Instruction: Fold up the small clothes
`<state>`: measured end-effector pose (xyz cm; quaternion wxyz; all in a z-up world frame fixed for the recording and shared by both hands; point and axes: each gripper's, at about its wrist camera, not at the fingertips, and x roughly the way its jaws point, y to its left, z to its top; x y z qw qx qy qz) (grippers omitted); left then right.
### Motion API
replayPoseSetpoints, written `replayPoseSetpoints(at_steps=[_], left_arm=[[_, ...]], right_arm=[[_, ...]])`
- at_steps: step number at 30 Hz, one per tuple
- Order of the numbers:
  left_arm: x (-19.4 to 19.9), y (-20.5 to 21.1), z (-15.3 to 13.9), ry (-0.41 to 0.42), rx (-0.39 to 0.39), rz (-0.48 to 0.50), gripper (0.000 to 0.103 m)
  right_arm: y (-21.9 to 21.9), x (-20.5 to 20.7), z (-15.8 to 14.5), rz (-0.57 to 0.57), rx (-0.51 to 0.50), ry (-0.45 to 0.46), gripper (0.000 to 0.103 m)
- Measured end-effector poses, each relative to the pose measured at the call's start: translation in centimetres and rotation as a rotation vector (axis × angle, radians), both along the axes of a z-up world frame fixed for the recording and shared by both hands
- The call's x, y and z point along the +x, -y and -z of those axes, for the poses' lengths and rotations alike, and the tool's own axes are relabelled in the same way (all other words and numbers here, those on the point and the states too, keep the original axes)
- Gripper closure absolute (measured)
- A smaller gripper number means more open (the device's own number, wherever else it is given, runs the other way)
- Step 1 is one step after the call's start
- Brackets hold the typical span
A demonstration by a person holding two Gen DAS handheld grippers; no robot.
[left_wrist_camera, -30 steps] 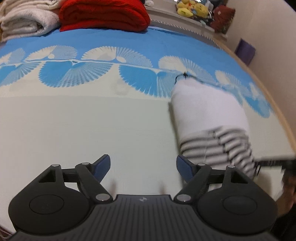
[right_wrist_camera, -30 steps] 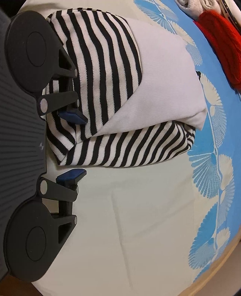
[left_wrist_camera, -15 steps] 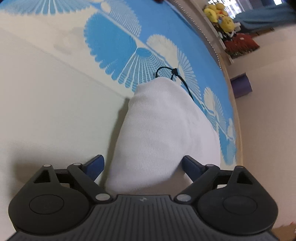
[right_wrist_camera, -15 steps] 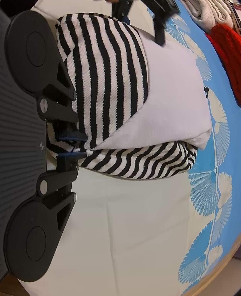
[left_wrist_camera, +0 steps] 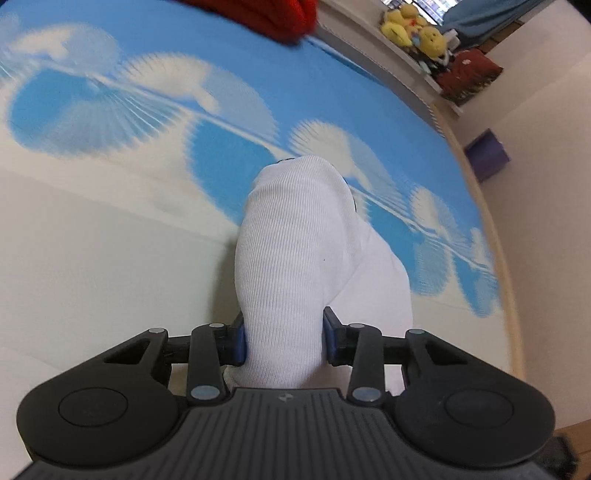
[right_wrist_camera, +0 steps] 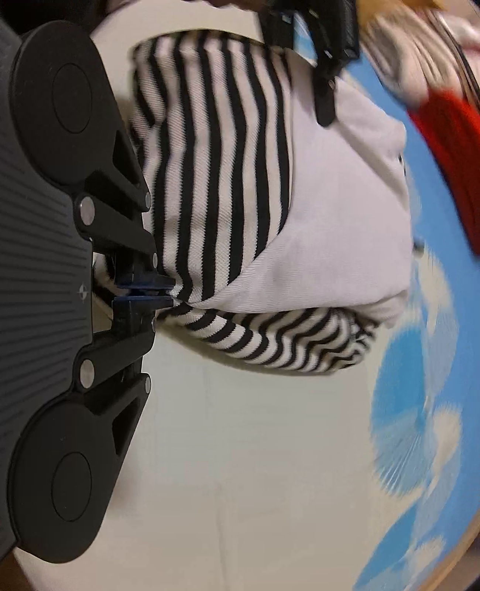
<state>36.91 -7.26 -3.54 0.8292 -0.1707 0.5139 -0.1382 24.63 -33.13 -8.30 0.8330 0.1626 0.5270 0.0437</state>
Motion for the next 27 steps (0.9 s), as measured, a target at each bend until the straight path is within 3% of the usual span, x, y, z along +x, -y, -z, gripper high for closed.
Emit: replayPoseSetpoints(at_steps=[1,4,7,9,14,17,18,20,22,25,27], left_arm=[[0.0,-1.5,-0.6,-0.001,0.021,-0.006,0.058],[0.4,-6.5,-1.3,-0.047,0.088,-0.065,0.041],[-0.4,-9.9,-2.8,-0.009,0.198,-0.107,0.040],[-2.0,-10.8,-3.8,0.023,0.229,-0.061,0.041],[-7.2,-10.1,-3.2,0.089,0.199,0.150,0.043],[-9.2,-8.9,-0.1,0.086,0.188,0.239,0.058],[-9.8,-8.5,1.9,0.056,0.210,0.268,0.059],[-10.5,-6.4,4.9,-0.026,0.402,0.343,0.058],[-10.8,-5.3,4.7,0.012,0.437,0.385,0.057],[-10.5,-6.0,4.8,-0.014,0.392,0.368,0.055],[-10.2,-6.5,4.5,-0.027,0.354,0.363,0.047]], right_arm=[[-1.2,0.0,-0.4,-0.030,0.001,0.017,0.101],[-4.3,0.1,-1.0,-0.065,0.043,0.034,0.101],[-6.5,0.3,-0.8,-0.084,0.053,0.012,0.103],[-7.1,0.2,-0.7,-0.095,0.030,-0.003,0.103],[-7.4,0.2,-1.1,-0.093,0.008,-0.001,0.103],[-7.1,-0.1,-2.4,-0.020,0.014,0.048,0.103],[-6.9,-0.2,-3.0,0.010,0.012,0.071,0.100],[-6.0,-0.4,-4.4,0.087,0.030,0.141,0.098],[-5.0,-0.2,-5.5,0.138,0.094,0.198,0.098],[-4.2,1.2,-6.3,0.170,0.195,0.261,0.086],[-4.5,3.1,-6.1,0.166,0.216,0.265,0.067]])
